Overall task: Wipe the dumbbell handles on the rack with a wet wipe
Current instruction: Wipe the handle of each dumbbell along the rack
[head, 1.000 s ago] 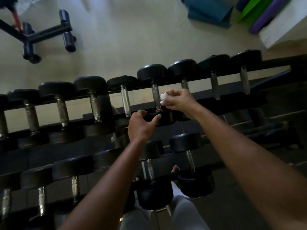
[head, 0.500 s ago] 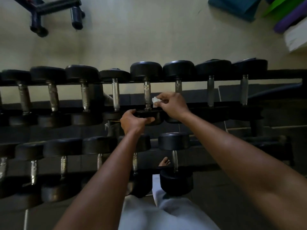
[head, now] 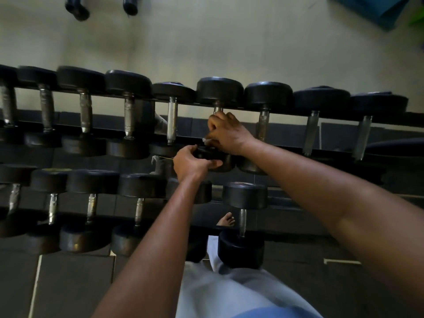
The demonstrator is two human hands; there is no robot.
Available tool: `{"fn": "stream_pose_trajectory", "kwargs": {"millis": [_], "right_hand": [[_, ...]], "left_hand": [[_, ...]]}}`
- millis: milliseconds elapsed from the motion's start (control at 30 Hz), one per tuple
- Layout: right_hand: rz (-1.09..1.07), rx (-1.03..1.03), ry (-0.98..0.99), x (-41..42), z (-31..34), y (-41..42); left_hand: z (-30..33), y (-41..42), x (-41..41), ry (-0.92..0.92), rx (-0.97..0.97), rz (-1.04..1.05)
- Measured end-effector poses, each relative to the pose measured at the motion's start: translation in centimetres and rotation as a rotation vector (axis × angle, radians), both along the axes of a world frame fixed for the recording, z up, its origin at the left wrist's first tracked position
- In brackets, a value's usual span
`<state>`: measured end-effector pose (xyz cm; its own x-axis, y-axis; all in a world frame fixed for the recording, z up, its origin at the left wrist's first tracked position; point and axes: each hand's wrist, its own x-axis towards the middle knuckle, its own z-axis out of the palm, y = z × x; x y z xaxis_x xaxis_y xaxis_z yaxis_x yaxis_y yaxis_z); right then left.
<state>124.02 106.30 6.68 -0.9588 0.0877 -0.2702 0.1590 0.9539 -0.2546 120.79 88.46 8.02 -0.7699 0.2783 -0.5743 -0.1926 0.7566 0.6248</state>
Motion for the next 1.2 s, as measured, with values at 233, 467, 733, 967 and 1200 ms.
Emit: {"fn": "stream_pose_trajectory", "kwargs": {"millis": [233,467,733,967,1200], "right_hand": [[-0.014,0.125,-0.155,-3.5,0.4,-1.8],[-0.084,-0.003,-0.055,1.0,0.3,-0.1],[-0.715,-0.585,-0.150,4.7,-2.6,0.5],[-0.755,-0.757,-0.219,3.5,-4.0,1.7],[-0.689,-0.608,-0.349,1.6,-5.3,2.8]], "left_hand": [[0.4,0.0,0.3,-0.002,0.014,0.013],[0.9,0.0,0.4,-0.012,0.022,0.001],[0.8,0.5,0.3,-0.015,-0.005,-0.018],[1.2,0.7,0.2,-0.015,-0.030,-0.042],[0.6,0.6,0.1,0.000,-0.046,-0.052]]}}
